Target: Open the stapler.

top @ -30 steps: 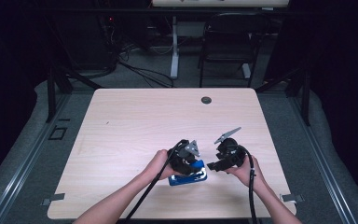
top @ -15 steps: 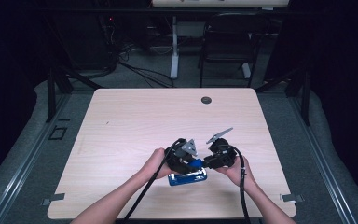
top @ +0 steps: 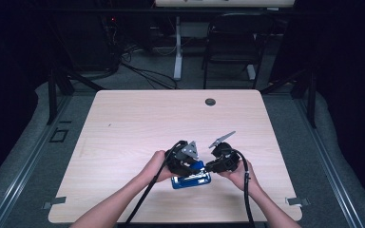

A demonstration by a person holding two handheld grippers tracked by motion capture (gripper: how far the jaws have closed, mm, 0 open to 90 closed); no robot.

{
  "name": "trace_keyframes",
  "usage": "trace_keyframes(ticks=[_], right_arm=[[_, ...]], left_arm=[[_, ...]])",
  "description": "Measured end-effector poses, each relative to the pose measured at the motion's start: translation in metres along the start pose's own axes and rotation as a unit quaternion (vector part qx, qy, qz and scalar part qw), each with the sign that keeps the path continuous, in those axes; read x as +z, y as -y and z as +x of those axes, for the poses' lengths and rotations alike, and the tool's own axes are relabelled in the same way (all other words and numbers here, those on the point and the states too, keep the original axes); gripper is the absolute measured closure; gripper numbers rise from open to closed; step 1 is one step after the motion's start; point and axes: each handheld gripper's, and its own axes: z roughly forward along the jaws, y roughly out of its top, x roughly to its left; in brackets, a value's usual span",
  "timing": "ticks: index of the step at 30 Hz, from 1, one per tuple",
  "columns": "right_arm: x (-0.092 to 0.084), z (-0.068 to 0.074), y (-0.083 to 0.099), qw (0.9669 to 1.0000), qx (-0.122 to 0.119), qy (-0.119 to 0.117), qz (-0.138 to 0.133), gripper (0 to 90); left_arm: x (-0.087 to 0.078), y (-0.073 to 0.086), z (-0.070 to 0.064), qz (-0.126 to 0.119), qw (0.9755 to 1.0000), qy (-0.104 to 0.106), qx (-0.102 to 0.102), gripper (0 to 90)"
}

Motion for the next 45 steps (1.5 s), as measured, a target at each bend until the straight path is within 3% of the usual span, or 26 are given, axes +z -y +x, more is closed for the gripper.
trace_keyframes(ticks=[3, 6, 8, 17, 31, 45], right_arm=[[0.0, 0.002, 0.0, 1.0, 0.004, -0.001, -0.003, 79.6], [0.0, 0.003, -0.001, 0.9999, -0.008, 0.007, 0.003, 80.5], [0.001, 0.005, -0.001, 1.0, 0.0, 0.007, -0.002, 80.6], [0.0, 0.006, -0.001, 0.9996, -0.017, 0.023, 0.01, 80.8], [0.0, 0.007, -0.001, 0.9996, -0.015, 0.023, 0.006, 81.3], [-0.001, 0.008, -0.001, 0.9993, -0.024, 0.028, 0.012, 82.3]], left_arm=[[-0.002, 0.0, 0.0, 0.002, 1.0, -0.001, 0.001, 65.9], [-0.004, 0.001, 0.0, 0.001, 1.0, -0.002, 0.002, 65.9], [-0.005, 0.001, 0.0, 0.002, 1.0, -0.001, 0.001, 65.9], [-0.009, 0.002, -0.001, 0.002, 1.0, -0.001, 0.002, 65.9], [-0.012, 0.005, -0.001, -0.007, 1.0, -0.001, 0.006, 65.8], [-0.018, 0.005, -0.003, 0.002, 0.9999, -0.001, 0.011, 65.9]])
